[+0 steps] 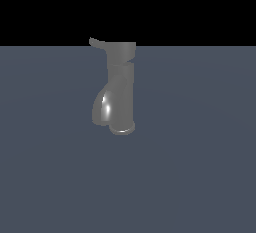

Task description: Turn on the faucet by rotating a designated handle.

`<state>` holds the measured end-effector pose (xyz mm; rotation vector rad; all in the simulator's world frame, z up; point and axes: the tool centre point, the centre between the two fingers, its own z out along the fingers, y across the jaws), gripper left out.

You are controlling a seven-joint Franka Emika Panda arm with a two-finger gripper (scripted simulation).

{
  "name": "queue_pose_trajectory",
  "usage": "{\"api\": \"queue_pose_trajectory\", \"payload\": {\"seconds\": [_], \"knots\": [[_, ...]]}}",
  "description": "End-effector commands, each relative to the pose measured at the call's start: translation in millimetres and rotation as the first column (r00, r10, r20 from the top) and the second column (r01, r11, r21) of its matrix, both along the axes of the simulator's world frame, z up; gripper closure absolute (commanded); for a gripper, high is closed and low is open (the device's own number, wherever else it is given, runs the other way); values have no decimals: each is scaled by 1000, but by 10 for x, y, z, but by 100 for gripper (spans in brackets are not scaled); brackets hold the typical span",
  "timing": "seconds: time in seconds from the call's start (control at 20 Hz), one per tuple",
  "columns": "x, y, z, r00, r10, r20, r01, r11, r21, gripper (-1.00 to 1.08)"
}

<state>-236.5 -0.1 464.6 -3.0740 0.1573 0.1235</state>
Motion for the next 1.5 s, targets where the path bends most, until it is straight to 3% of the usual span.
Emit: {"api": "queue_pose_trajectory", "payload": {"seconds": [0.0, 0.35, 0.7, 1.05, 1.45], "knots": [[86, 14, -16, 999, -39, -3, 39, 999, 7, 108], [412, 73, -93, 981, -191, -21, 192, 981, 28, 108], [765, 144, -214, 934, -355, -47, 357, 934, 34, 108], [1112, 223, -370, 856, -513, -70, 515, 857, 23, 108], [1497, 321, -587, 732, -676, -85, 678, 735, -6, 108]]}}
